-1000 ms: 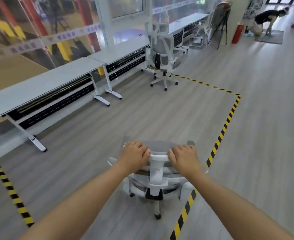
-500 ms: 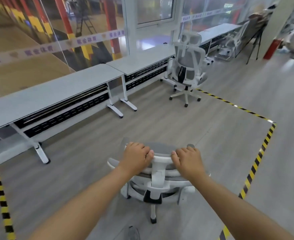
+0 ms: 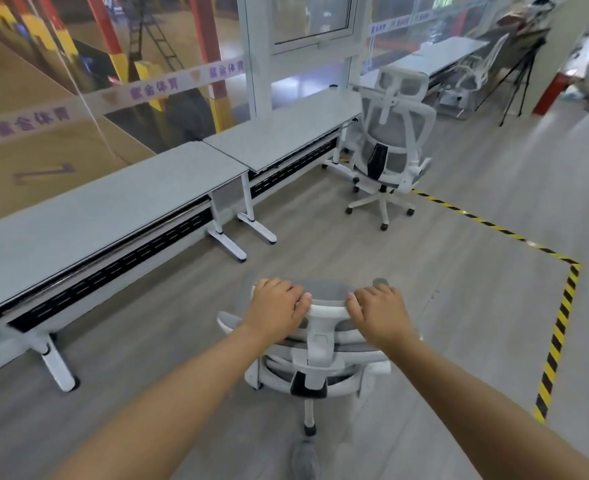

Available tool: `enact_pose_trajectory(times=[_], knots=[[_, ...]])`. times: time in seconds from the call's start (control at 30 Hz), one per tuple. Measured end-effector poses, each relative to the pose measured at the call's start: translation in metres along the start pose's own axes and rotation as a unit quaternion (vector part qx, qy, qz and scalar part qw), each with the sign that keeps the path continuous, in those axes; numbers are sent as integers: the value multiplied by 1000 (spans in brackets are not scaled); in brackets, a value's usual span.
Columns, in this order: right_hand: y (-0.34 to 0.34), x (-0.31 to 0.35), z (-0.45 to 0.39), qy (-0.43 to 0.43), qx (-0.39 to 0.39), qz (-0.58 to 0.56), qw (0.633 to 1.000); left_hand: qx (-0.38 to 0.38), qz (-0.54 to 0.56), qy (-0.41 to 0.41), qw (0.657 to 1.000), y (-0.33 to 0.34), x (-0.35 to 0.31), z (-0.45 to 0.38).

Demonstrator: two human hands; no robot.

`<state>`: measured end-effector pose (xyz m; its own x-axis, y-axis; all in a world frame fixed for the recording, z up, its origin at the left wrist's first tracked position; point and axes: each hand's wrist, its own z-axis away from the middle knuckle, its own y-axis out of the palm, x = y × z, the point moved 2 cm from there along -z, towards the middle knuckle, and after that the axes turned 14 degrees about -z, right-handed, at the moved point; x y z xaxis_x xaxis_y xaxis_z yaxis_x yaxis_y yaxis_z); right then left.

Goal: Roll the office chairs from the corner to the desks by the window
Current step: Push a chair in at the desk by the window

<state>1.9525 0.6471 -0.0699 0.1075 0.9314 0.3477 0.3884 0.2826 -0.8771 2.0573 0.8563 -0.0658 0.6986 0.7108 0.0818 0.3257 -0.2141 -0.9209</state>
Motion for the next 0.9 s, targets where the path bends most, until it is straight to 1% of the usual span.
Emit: enact_pose_trajectory(times=[0.13, 0.27, 0.33, 0.47, 0.7, 0.83, 0.9], knots=[[29, -5, -85, -1, -24, -24, 999, 5, -8, 3, 1000, 36, 52, -70], [52, -10, -168, 19, -8, -14, 1000, 23, -23, 10, 999, 63, 97, -143], [64, -15, -206, 26, 7, -5, 1000, 37, -8, 22, 999, 79, 120, -177], [86, -18, -271, 57, 22, 11, 998, 41, 23, 46, 998, 104, 161, -237], [121, -4, -365, 107, -48, -25, 993, 4, 33, 96, 995, 153, 235, -331], [142, 14, -411, 138, -99, 6, 986, -9, 63, 146, 987, 177, 278, -377], [151, 29, -431, 137, -106, 47, 984, -10, 79, 163, 983, 185, 299, -397]])
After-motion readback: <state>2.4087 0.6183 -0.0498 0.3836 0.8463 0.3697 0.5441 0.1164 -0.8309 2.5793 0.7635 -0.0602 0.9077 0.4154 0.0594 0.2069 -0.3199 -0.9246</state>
